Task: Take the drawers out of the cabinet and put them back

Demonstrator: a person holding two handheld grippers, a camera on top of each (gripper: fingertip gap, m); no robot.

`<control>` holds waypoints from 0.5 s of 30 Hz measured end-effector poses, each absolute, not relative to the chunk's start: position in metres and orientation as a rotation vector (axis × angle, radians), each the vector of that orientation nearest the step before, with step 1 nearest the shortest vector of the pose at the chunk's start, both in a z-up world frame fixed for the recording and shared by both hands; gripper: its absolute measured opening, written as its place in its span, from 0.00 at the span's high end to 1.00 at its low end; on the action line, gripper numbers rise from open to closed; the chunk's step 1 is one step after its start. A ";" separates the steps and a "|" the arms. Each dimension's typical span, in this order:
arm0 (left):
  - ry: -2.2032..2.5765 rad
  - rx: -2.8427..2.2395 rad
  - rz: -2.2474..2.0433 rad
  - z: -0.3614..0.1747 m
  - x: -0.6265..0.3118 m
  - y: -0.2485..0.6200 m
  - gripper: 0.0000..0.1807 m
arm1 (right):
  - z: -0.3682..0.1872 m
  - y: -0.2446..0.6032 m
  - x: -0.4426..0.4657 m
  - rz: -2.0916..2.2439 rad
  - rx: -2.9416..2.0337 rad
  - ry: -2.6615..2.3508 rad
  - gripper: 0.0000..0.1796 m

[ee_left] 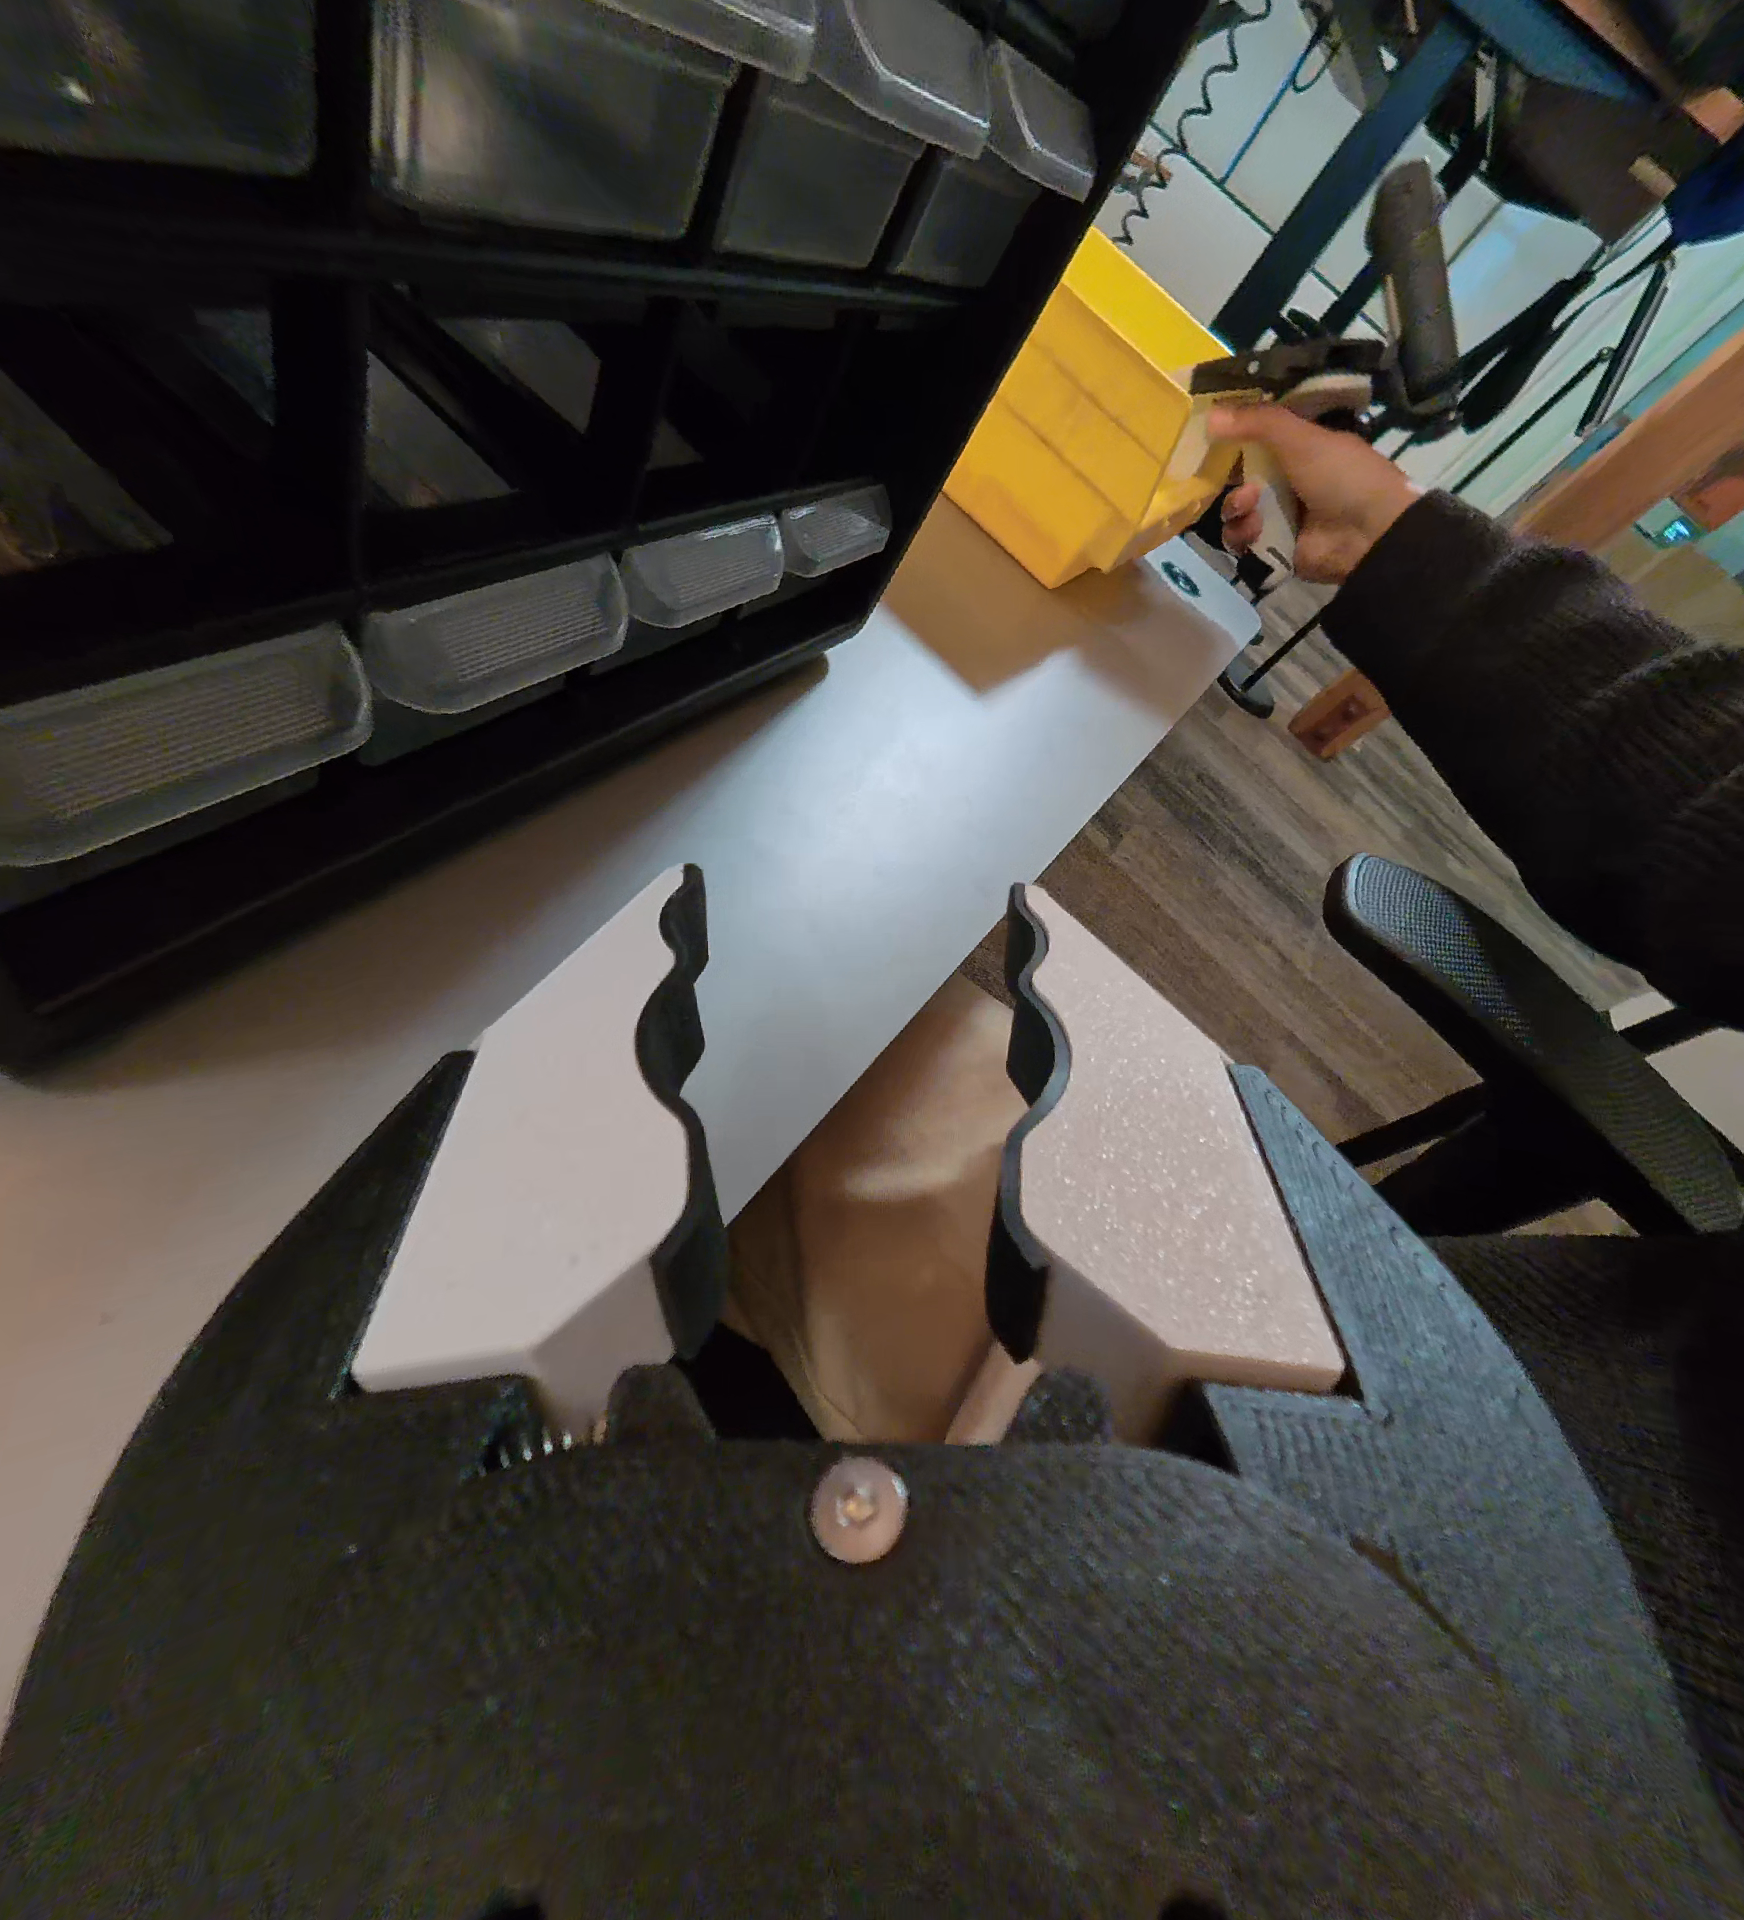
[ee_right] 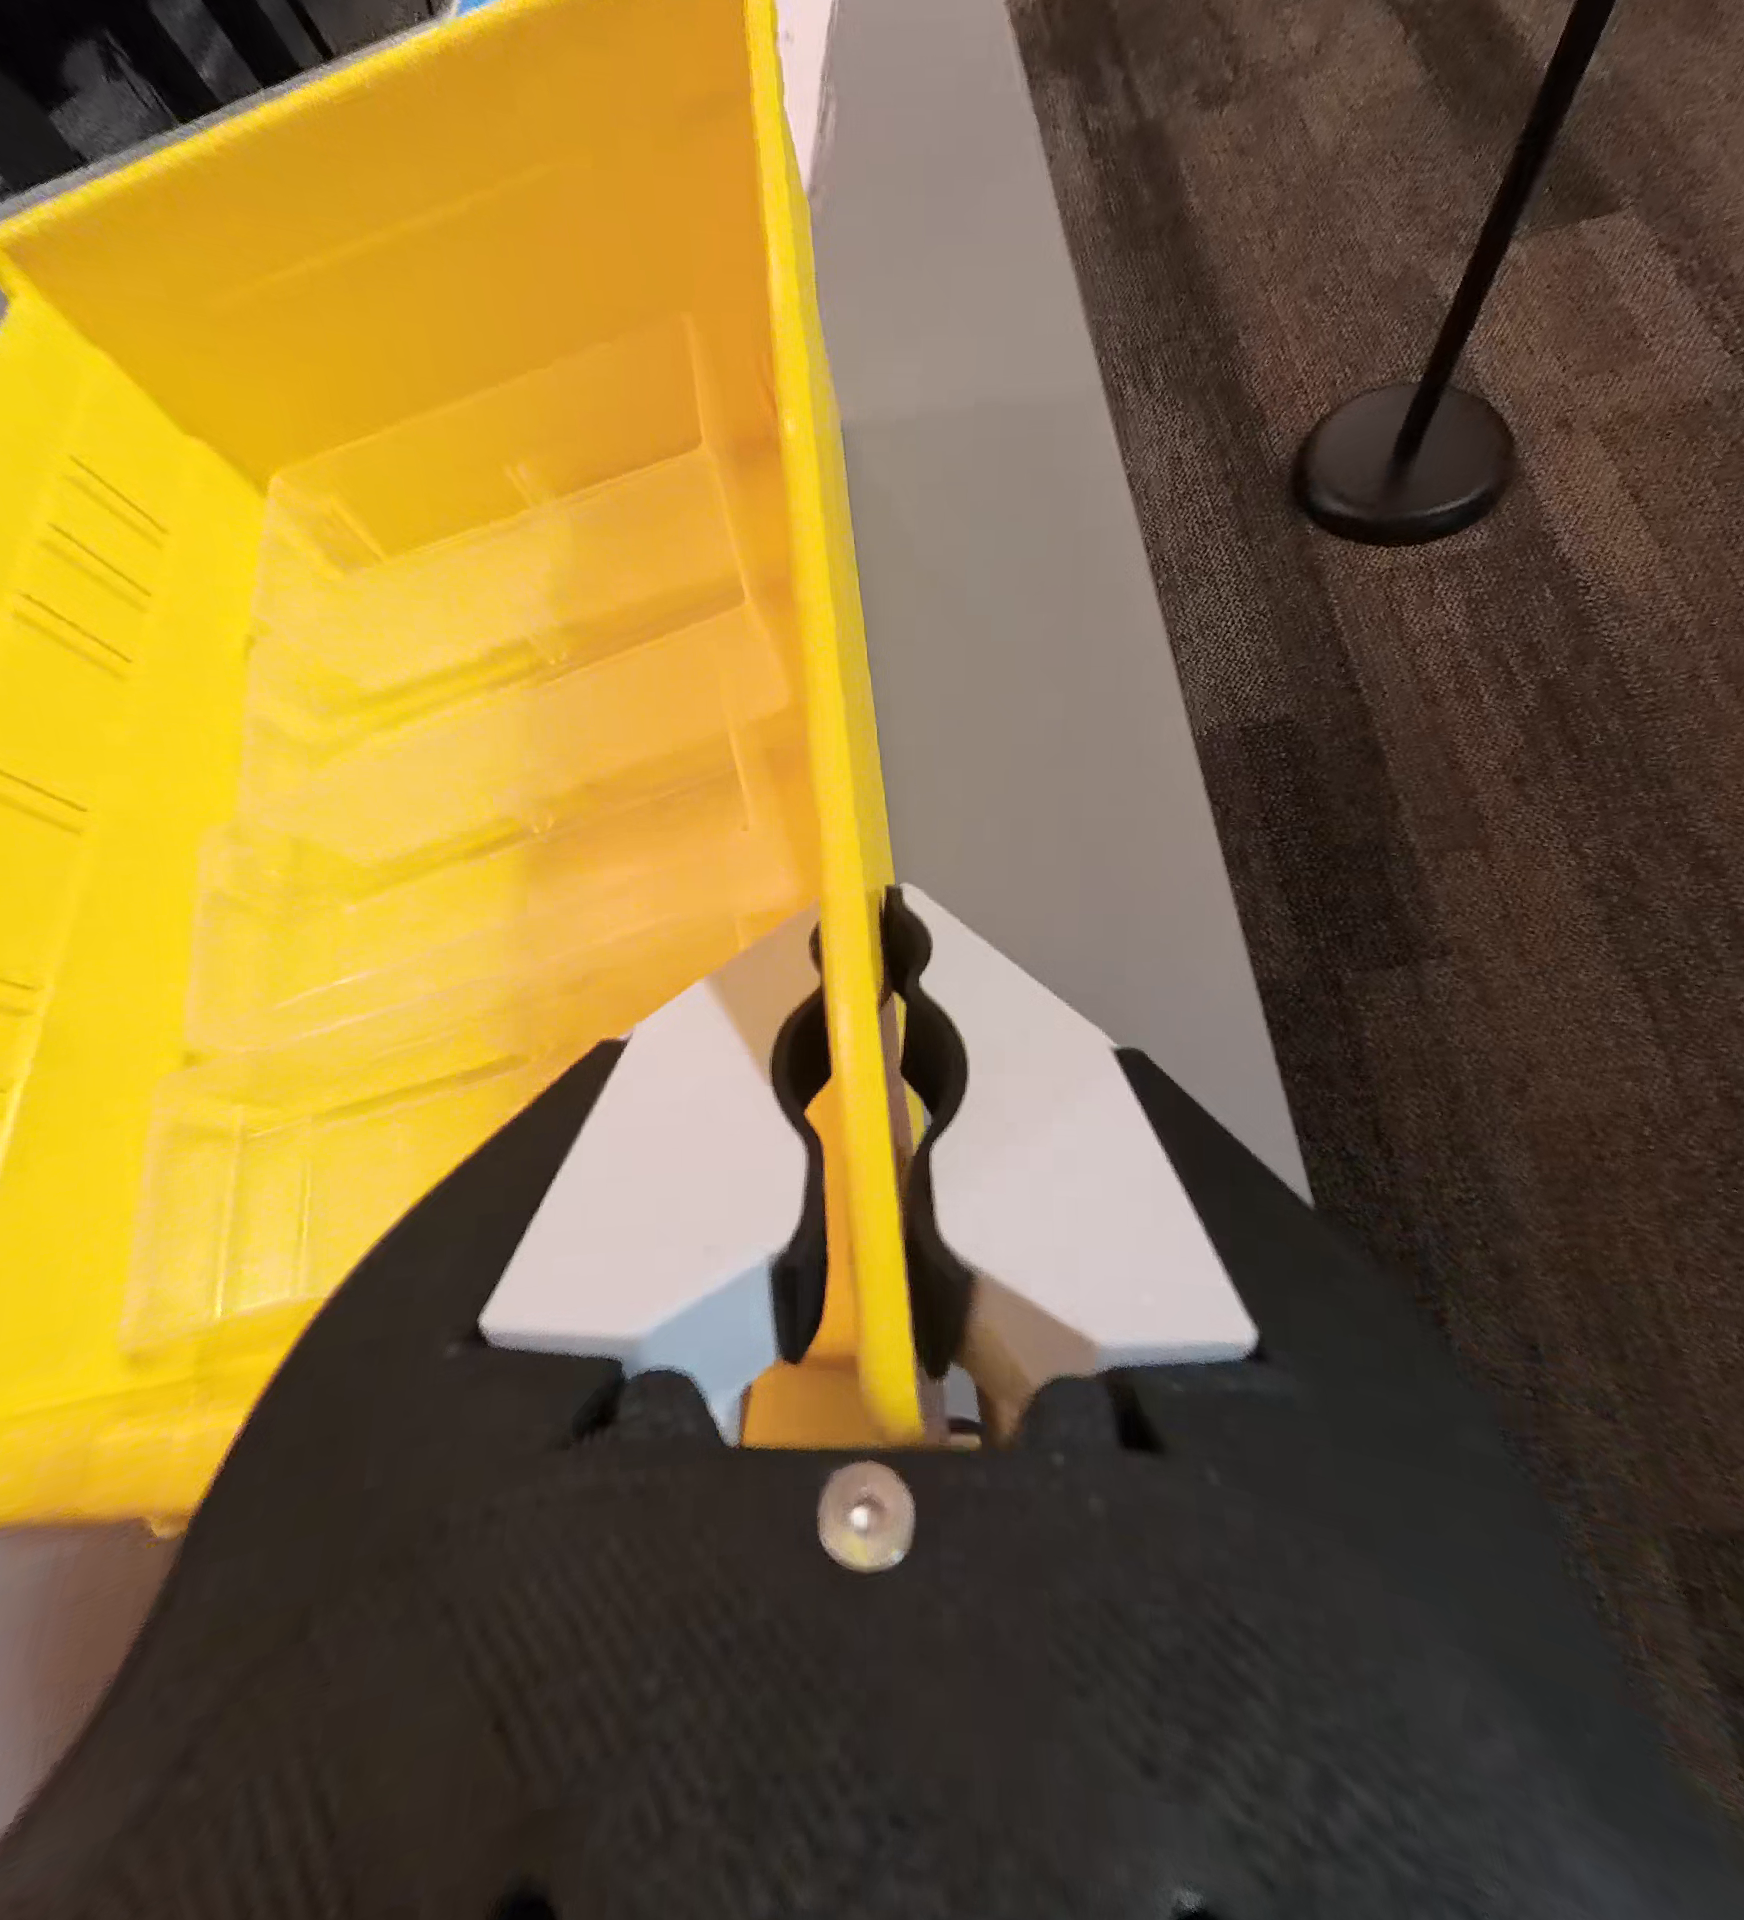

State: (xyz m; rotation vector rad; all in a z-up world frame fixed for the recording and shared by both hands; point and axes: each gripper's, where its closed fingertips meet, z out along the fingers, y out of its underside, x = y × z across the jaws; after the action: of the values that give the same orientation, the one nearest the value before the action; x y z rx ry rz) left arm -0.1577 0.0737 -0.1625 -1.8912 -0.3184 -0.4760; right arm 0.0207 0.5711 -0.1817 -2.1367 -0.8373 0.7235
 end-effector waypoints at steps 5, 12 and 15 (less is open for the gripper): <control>-0.327 -1.863 -0.399 -0.155 -0.171 0.071 0.70 | -0.160 0.563 0.025 0.714 -2.057 -0.702 0.98; -0.446 -1.735 -0.044 -0.106 -0.251 0.032 0.70 | -0.103 0.560 0.023 0.868 -2.023 -0.579 0.98; -0.586 -1.684 0.350 -0.073 -0.322 -0.023 0.64 | -0.052 0.547 0.016 0.890 -1.951 -0.610 0.97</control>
State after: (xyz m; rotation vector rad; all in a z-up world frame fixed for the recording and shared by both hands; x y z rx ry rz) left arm -0.3222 -0.0229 -0.0733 -1.6844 -0.5862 0.3501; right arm 0.0164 0.5474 -0.0525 -1.9512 -0.6096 0.8903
